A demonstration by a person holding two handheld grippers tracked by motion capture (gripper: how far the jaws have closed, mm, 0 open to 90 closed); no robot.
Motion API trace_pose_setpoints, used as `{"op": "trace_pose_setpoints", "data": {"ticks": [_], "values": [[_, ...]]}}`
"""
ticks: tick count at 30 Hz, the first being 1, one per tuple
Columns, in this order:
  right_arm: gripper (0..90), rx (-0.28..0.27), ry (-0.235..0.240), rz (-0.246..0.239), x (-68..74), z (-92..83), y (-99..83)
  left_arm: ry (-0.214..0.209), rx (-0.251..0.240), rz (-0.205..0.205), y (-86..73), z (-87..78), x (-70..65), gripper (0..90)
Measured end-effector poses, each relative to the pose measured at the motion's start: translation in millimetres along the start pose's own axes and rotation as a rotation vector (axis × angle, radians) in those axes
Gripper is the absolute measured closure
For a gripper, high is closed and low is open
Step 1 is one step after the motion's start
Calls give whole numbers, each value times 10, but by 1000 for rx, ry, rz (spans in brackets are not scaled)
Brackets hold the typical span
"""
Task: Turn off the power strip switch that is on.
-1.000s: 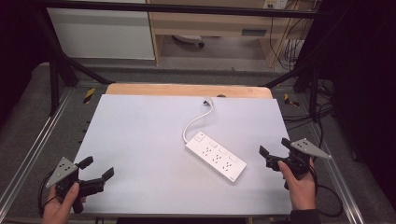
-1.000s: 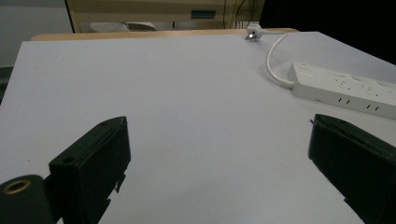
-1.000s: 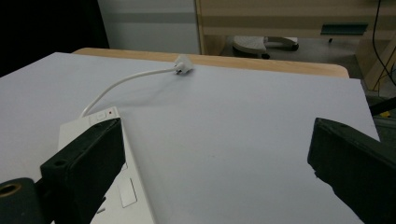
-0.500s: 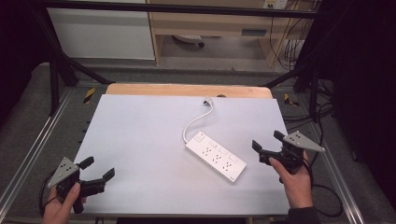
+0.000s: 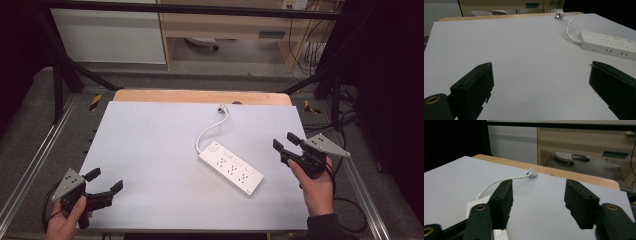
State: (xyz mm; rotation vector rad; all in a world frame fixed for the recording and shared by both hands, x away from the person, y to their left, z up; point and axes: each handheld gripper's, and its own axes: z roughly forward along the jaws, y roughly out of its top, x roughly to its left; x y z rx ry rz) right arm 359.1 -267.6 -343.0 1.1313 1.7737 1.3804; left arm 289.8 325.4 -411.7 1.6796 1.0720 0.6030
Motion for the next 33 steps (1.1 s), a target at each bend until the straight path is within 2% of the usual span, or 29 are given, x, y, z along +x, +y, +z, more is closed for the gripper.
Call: {"op": "trace_pose_setpoints", "data": {"ticks": [9, 23, 33], "values": [[551, -6, 27, -14, 51, 61, 131, -3, 8, 1, -5, 3, 2, 57], [756, -39, 79, -54, 186, 217, 196, -4, 11, 4, -6, 11, -5, 57], [891, -37, 114, -80, 247, 356, 228, 0, 11, 1, -7, 10, 6, 57]]}}
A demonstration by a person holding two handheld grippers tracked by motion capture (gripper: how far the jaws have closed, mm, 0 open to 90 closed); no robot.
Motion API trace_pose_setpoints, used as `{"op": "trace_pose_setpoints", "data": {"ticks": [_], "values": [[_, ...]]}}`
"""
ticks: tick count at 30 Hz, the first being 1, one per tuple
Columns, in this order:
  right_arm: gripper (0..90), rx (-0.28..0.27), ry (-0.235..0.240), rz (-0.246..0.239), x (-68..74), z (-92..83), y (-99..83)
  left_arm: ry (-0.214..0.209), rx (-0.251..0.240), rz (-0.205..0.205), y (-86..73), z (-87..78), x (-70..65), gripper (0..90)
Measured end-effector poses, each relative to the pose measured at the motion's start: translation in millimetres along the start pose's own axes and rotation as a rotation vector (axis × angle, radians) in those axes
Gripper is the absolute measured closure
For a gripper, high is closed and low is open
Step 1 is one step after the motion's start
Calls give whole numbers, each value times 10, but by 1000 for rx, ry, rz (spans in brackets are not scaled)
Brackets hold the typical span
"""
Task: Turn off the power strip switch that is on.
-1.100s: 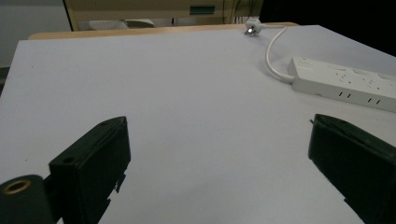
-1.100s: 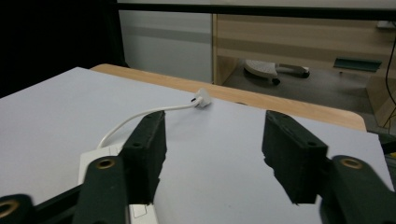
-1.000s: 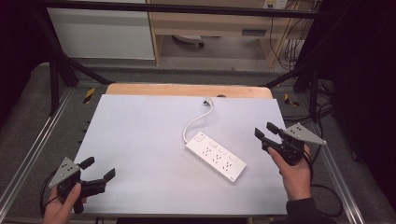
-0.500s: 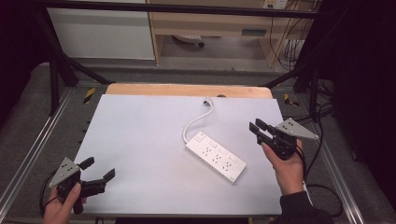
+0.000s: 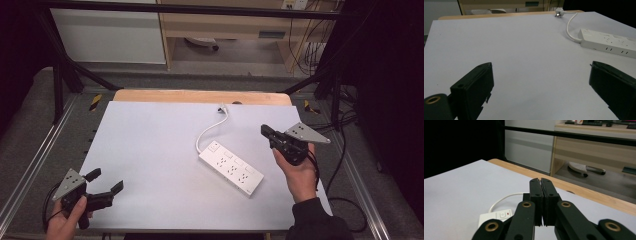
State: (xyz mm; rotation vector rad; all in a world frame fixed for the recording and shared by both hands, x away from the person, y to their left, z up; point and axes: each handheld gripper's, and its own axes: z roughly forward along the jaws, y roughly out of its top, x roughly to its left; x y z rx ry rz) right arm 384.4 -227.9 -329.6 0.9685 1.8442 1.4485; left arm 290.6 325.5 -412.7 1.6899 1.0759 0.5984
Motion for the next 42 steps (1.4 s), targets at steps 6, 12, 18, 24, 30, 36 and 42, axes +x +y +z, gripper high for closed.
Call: {"op": "trace_pose_setpoints", "data": {"ticks": [6, 12, 18, 24, 30, 36, 42], "values": [[900, 16, 31, -4, 45, 86, 28, -3, -3, 9, 5, -3, -16, 58], [900, 35, 58, -27, 116, 178, 75, -2, -3, 8, 4, -8, -6, 58], [900, 70, 94, -39, 179, 316, 110, -3, -7, 7, 5, -6, -21, 58], [900, 97, 115, -49, 219, 423, 145, -9, -9, 10, 6, -11, -21, 58], [900, 119, 135, -32, 217, 523, 107, -14, -5, 14, 6, -8, -24, 58], [900, 116, 142, -29, 193, 592, 91, -9, 0, 16, 4, -3, -24, 58], [900, 132, 140, -37, 162, 648, 63, -15, 1, 17, 3, -4, -32, 58]]}}
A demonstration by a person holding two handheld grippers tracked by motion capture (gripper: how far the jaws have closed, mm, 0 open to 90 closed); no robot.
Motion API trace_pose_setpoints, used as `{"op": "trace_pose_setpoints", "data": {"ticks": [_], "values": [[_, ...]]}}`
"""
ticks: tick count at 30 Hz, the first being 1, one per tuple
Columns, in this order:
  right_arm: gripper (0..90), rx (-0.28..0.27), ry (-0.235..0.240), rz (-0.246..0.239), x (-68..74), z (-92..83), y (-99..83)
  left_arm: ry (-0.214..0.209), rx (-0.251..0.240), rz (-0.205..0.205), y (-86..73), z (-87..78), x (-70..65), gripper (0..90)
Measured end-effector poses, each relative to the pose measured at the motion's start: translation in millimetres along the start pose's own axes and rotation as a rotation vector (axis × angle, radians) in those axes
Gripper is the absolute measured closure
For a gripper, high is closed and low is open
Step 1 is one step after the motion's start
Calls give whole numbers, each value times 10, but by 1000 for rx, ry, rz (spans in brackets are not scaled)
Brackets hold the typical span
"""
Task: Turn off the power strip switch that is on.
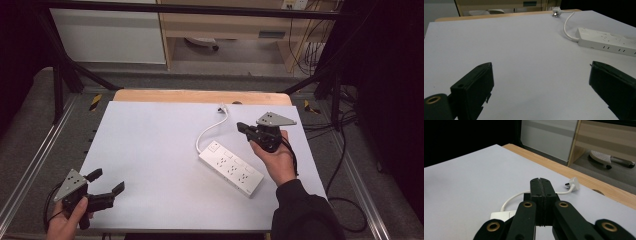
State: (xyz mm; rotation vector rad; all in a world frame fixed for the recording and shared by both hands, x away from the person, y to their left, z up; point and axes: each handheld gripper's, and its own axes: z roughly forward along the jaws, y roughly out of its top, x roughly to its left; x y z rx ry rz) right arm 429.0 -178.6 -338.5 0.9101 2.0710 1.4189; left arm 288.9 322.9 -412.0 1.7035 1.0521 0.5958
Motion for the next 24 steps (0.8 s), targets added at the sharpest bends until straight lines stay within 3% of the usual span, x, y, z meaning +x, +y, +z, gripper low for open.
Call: {"op": "trace_pose_setpoints", "data": {"ticks": [13, 24], "values": [[900, 36, 1, -10, 4, 124, -40, 11, 4, -3, 0, -12, 25, 56], [900, 35, 21, 30, -19, 207, -72, 11, 13, 2, -4, 2, 13, 56]]}}
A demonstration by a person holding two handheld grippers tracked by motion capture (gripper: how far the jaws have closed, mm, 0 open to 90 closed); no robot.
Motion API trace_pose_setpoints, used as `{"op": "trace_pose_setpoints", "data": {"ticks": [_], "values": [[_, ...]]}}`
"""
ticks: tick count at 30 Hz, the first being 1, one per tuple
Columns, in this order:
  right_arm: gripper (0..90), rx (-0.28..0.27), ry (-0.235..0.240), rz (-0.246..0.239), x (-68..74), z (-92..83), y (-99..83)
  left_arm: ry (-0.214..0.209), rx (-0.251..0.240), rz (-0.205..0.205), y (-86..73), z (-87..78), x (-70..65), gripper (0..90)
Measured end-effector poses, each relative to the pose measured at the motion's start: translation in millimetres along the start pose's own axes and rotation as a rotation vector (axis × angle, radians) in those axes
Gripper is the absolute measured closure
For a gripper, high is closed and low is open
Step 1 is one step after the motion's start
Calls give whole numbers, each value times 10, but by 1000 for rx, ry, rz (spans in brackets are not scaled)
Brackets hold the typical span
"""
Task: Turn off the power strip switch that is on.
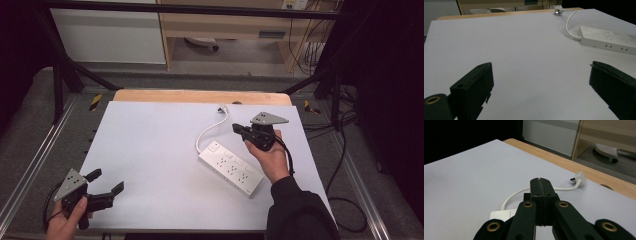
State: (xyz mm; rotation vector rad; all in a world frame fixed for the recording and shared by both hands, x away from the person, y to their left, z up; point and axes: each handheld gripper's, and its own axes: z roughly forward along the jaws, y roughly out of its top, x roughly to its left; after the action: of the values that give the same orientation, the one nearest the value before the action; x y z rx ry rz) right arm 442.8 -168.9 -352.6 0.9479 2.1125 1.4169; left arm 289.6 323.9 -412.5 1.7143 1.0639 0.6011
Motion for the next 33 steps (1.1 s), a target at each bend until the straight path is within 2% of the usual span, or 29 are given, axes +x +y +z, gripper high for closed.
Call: {"op": "trace_pose_setpoints", "data": {"ticks": [17, 33], "values": [[900, 30, -12, 22, -57, 146, -102, 0, 13, 6, -7, 14, -10, 56], [900, 65, -5, 21, -39, 255, -157, -3, 17, 12, -8, 21, -13, 56]]}}
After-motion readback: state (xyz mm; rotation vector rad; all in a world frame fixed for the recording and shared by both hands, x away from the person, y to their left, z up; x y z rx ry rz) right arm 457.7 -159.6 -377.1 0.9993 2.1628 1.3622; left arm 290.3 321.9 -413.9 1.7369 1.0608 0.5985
